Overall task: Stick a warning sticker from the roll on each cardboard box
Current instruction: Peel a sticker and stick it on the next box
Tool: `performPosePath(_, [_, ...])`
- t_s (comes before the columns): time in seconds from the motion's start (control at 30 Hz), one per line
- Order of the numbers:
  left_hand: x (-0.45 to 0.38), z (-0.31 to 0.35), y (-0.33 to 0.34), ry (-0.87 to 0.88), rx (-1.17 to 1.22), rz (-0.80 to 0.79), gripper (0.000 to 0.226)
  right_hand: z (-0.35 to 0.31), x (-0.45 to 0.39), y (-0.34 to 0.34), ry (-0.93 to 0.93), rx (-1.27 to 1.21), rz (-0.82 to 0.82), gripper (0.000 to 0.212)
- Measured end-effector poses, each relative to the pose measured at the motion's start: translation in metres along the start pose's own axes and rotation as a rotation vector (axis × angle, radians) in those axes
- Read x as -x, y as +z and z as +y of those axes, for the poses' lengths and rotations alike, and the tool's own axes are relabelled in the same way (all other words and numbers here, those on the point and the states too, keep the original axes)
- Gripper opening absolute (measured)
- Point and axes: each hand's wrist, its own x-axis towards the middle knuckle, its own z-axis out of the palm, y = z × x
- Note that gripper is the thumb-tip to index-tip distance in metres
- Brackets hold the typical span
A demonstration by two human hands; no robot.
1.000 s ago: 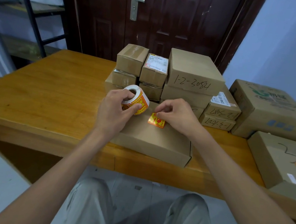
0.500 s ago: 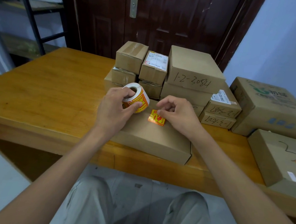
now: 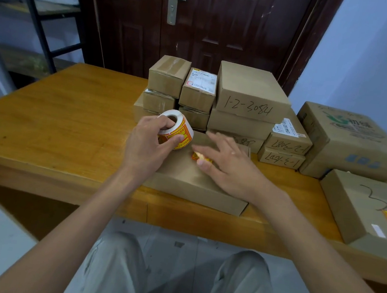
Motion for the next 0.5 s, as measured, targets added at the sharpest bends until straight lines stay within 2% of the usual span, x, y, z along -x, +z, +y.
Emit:
performPosePath(0.07, [-0.001,0.0,0.001,-0.002,-0.011,-0.004,0.027,-0.001,0.011,0.002,0.014,0.043,-0.075,0.056])
performPosePath(0.23, [0.0,0.0,-0.001,-0.012,-0.004,-0.009,0.029,0.011,0.025,0.002,0.081,-0.011,-0.015,0.058])
performPosePath(0.4, [-0.003,0.0,-0.008,-0.08,0.106,0.001,0.025,0.026,0.036,0.005,0.189,-0.159,0.046,0.054])
performPosePath(0.5, [-0.009,-0.006,-0.012,-0.132,0.113,0.005,0.026,0.027,0.036,0.008,0.307,-0.37,0.135,0.053])
